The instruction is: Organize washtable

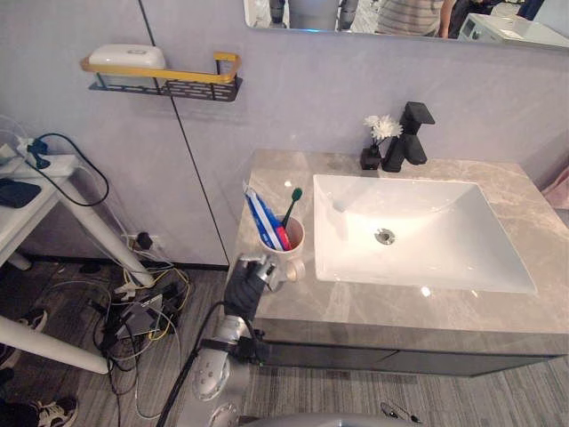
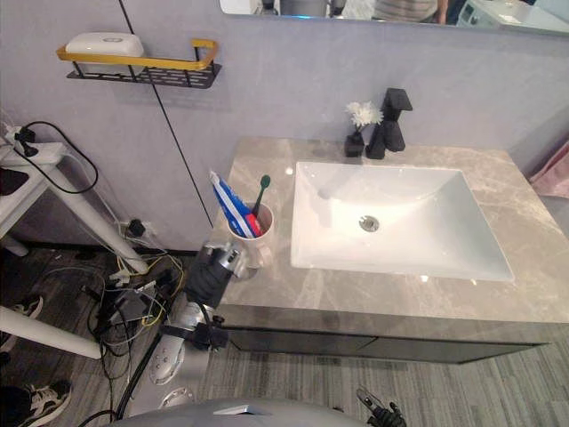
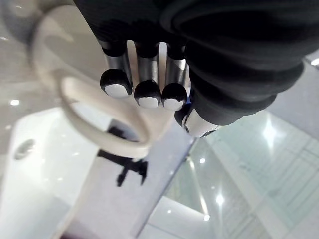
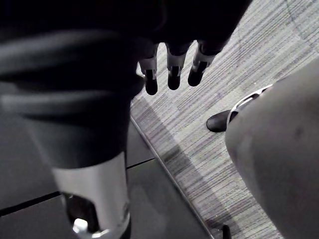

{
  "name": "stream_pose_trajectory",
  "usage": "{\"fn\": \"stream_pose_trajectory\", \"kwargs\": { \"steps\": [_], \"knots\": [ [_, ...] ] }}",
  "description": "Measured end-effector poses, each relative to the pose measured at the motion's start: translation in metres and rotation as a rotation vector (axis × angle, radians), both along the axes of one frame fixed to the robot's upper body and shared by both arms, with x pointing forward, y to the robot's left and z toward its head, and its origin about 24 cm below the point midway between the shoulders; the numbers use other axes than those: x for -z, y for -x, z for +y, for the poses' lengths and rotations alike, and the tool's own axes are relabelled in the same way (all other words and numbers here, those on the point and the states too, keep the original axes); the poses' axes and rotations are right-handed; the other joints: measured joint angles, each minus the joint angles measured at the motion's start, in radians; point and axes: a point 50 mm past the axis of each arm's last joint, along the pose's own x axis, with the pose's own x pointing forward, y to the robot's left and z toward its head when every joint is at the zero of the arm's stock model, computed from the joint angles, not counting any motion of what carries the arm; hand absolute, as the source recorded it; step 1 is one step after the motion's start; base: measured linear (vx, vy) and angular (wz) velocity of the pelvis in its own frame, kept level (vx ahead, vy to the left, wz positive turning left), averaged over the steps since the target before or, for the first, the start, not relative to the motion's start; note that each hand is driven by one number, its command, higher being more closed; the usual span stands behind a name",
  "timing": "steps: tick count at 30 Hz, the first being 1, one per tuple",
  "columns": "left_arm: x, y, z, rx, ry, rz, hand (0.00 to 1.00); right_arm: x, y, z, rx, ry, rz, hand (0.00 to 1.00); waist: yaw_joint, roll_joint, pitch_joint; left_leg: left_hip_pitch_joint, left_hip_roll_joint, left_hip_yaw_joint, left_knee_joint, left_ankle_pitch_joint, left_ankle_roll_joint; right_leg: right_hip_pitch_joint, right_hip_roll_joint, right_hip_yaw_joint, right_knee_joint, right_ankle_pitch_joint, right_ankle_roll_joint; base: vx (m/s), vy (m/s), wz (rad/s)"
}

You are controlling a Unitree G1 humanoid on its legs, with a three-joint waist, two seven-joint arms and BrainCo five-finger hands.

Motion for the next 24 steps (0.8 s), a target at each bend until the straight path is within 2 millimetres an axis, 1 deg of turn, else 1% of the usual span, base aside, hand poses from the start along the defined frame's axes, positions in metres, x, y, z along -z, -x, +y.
{"fn": "stream_pose_trajectory", "kwargs": {
  "steps": [3,6,10,14,15,21,24],
  "knots": [
    [0.01,0.001,-0.002,0.039,-0.034,0.043,1.0,0.0,-0.003,0.0,-0.006,0.0,-0.005,0.0,-0.013,0.001,0.0,0.01,-0.001,0.0,-0.015,0.007,-0.001,-0.002,0.0,0.0,-0.005,0.001,-0.001,0.01,-0.004,0.0],
    [0.015,0.003,-0.005,0.067,-0.045,0.066,1.0,0.0,-0.004,0.0,-0.004,0.007,-0.003,0.0,-0.019,0.003,0.002,0.01,-0.002,0.0,-0.021,0.01,-0.001,-0.002,0.0,-0.002,-0.011,0.004,0.0,0.01,-0.004,0.0],
    [0.018,0.004,-0.004,0.084,-0.07,0.077,1.0,-0.001,-0.006,-0.001,-0.011,0.009,-0.006,0.0,-0.03,0.006,0.004,0.012,-0.003,-0.001,-0.026,0.011,0.0,-0.003,-0.001,-0.008,-0.012,0.004,0.0,0.0,0.0,0.0],
    [0.023,0.006,-0.005,0.1,-0.078,0.095,1.0,0.0,-0.007,-0.001,-0.015,0.006,0.005,0.0,-0.033,0.006,0.004,0.014,-0.004,0.0,-0.032,0.014,0.001,-0.003,-0.003,-0.008,-0.012,0.004,0.0,0.0,0.0,0.0],
    [0.026,0.007,-0.007,0.111,-0.083,0.11,1.0,0.0,-0.007,-0.001,-0.015,0.007,0.005,0.0,-0.034,0.006,0.005,0.017,-0.005,0.001,-0.037,0.017,0.002,-0.004,-0.003,-0.008,-0.012,0.004,0.0,0.0,0.0,0.0],
    [0.026,0.006,-0.008,0.137,-0.096,0.099,1.0,0.0,-0.011,-0.001,-0.019,0.009,0.0,0.0,-0.041,0.008,0.019,0.031,-0.004,0.007,-0.056,0.023,0.003,-0.002,-0.004,0.0,-0.016,0.006,0.001,-0.01,0.004,-0.04],
    [0.024,0.001,-0.008,0.142,-0.103,0.084,1.0,0.0,-0.013,-0.001,-0.022,0.011,-0.004,0.0,-0.051,0.01,0.023,0.029,-0.004,0.008,-0.059,0.025,0.003,-0.007,-0.004,0.003,-0.016,0.007,0.001,0.0,0.0,0.0]
  ]
}}
